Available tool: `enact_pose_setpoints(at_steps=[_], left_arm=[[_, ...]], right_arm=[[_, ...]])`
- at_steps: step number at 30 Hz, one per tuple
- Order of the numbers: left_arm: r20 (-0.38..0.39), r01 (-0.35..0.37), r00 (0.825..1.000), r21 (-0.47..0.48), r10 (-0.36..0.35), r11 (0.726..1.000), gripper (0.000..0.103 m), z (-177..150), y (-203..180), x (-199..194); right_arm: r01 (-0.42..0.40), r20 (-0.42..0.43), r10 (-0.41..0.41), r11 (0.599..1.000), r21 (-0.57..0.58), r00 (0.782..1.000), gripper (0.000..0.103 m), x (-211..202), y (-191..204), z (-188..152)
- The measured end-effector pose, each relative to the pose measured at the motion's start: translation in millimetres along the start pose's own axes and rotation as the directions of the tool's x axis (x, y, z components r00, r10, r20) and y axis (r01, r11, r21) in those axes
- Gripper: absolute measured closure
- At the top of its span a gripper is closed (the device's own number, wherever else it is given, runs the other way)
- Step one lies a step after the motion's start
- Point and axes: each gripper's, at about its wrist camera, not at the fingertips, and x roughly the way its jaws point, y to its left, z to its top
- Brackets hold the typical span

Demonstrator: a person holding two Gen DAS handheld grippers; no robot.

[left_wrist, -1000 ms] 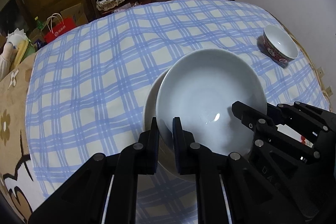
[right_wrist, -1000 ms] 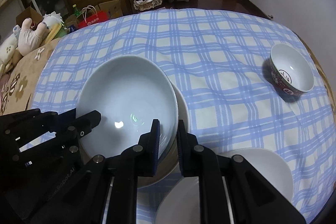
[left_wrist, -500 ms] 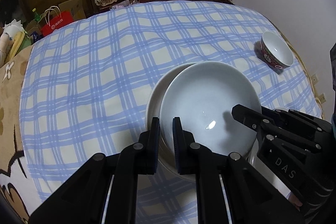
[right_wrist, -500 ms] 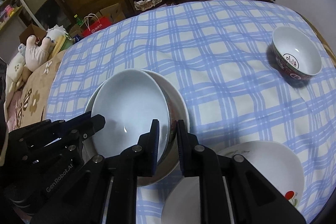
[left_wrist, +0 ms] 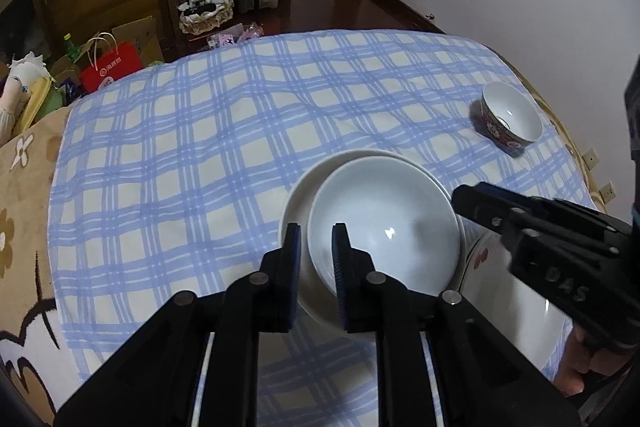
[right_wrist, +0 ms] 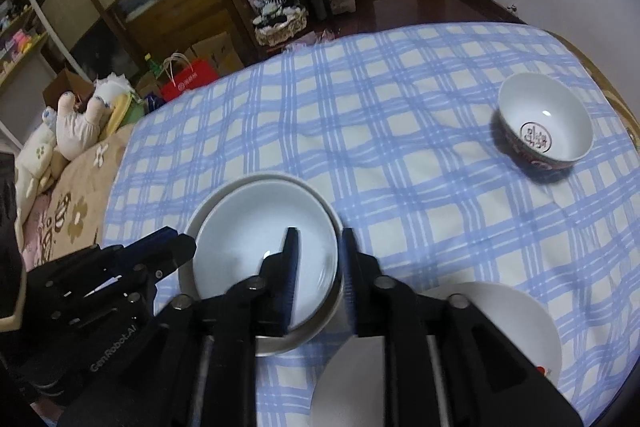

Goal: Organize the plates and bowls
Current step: 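Open both grippers and release the bowl on the bowl stack, then move both open grippers to the white bowl with the red character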

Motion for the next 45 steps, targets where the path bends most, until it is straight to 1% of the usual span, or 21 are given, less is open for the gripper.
enact_pose_setpoints(at_steps=[1, 4, 5, 6, 7, 8, 9, 10, 11, 12, 13, 14, 15, 19, 24, 29, 33, 37, 41, 45], left_arm=[[0.001, -0.002, 1.000, -0.006, 0.002, 1.000, 0.085, 1.0, 0.8, -1.2], [0.000, 0.008, 1.000, -0.019, -0.008, 1.000, 0.082, 1.9, 2.5, -5.5], [0.002, 0.007, 1.000, -0.016, -0.007, 1.000, 0.081, 1.7, 1.9, -7.8], [0.006, 0.003, 1.000, -0.011, -0.003, 1.000, 0.078, 1.7, 0.7, -10.6], [0.011, 0.000, 1.000, -0.004, 0.000, 1.000, 0.074, 2.2, -1.1, -14.1], [0.014, 0.001, 1.000, -0.001, -0.001, 1.000, 0.070, 2.4, -2.1, -16.5], [0.020, 0.003, 1.000, 0.004, -0.003, 1.000, 0.059, 4.0, -4.7, -21.2], [0.025, 0.003, 1.000, 0.007, -0.003, 1.000, 0.050, 5.5, -6.7, -24.4], [0.037, 0.002, 0.999, 0.010, -0.002, 1.000, 0.046, 7.4, -9.1, -28.5], [0.050, -0.006, 0.999, 0.018, 0.005, 1.000, 0.037, 10.0, -13.4, -33.8], [0.055, -0.013, 0.998, 0.027, 0.011, 1.000, 0.026, 12.1, -16.7, -36.6], [0.061, -0.018, 0.998, 0.041, 0.015, 0.999, 0.022, 14.8, -21.4, -39.2], [0.071, -0.026, 0.997, 0.058, 0.022, 0.998, 0.017, 18.2, -27.4, -42.5], [0.093, -0.034, 0.995, 0.083, 0.027, 0.996, 0.015, 27.3, -42.3, -49.6], [0.087, 0.016, 0.996, 0.084, -0.023, 0.996, 0.015, 32.2, -51.5, -52.3], [0.086, 0.039, 0.995, 0.100, -0.048, 0.994, 0.015, 34.6, -61.8, -59.2], [0.103, 0.072, 0.991, 0.121, -0.085, 0.990, 0.015, 42.2, -75.0, -66.8], [0.137, 0.078, 0.986, 0.161, -0.100, 0.984, 0.015, 57.7, -94.1, -71.6], [0.153, 0.122, 0.977, 0.174, -0.149, 0.977, 0.015, 78.4, -110.6, -68.7], [0.181, 0.157, 0.965, 0.175, -0.189, 0.972, 0.015, 100.0, -129.0, -56.6]], right_arm=[[0.004, 0.010, -0.004, 1.000, 0.007, 1.000, 0.065, -4.4, -1.9, 0.9], [0.027, 0.038, -0.028, 1.000, 0.015, 0.999, 0.060, -17.4, -6.1, 2.5], [0.038, 0.050, -0.039, 0.999, 0.026, 0.998, 0.053, -23.6, -8.9, 3.6], [0.044, 0.061, -0.046, 0.998, 0.035, 0.997, 0.048, -27.9, -10.1, 4.4], [0.048, 0.075, -0.052, 0.998, 0.046, 0.996, 0.041, -33.5, -12.4, 5.5], [0.052, 0.092, -0.057, 0.997, 0.055, 0.994, 0.036, -40.0, -14.9, 6.9], [0.057, 0.108, -0.064, 0.996, 0.062, 0.992, 0.034, -46.5, -17.2, 8.4], [0.063, 0.119, -0.071, 0.996, 0.068, 0.990, 0.027, -52.2, -19.6, 10.0], [0.069, 0.131, -0.079, 0.995, 0.075, 0.988, 0.018, -58.4, -22.7, 11.9], [0.074, 0.147, -0.085, 0.994, 0.082, 0.985, 0.013, -64.9, -26.0, 13.8], [0.079, 0.162, -0.093, 0.993, 0.089, 0.982, 0.005, -70.6, -29.0, 15.9], [0.087, 0.181, -0.104, 0.991, 0.100, 0.978, 0.000, -78.1, -33.5, 19.0], [0.096, 0.190, -0.115, 0.990, 0.106, 0.975, 0.000, -82.5, -35.8, 21.1], [0.154, 0.203, -0.175, 0.982, 0.113, 0.964, 0.000, -101.1, -45.5, 29.6], [0.209, 0.230, -0.231, 0.971, 0.117, 0.945, 0.000, -126.4, -56.7, 34.6], [0.268, 0.258, -0.290, 0.956, 0.118, 0.922, 0.000, -148.3, -65.4, 39.2], [0.272, 0.278, -0.303, 0.951, 0.148, 0.912, 0.000, -161.2, -76.1, 45.1], [0.250, 0.291, -0.297, 0.950, 0.188, 0.910, 0.000, -167.3, -92.0, 50.9], [0.243, 0.282, -0.299, 0.946, 0.215, 0.912, 0.000, -162.2, -110.3, 57.0], [0.244, 0.282, -0.302, 0.944, 0.221, 0.911, 0.000, -150.9, -126.8, 63.8]])
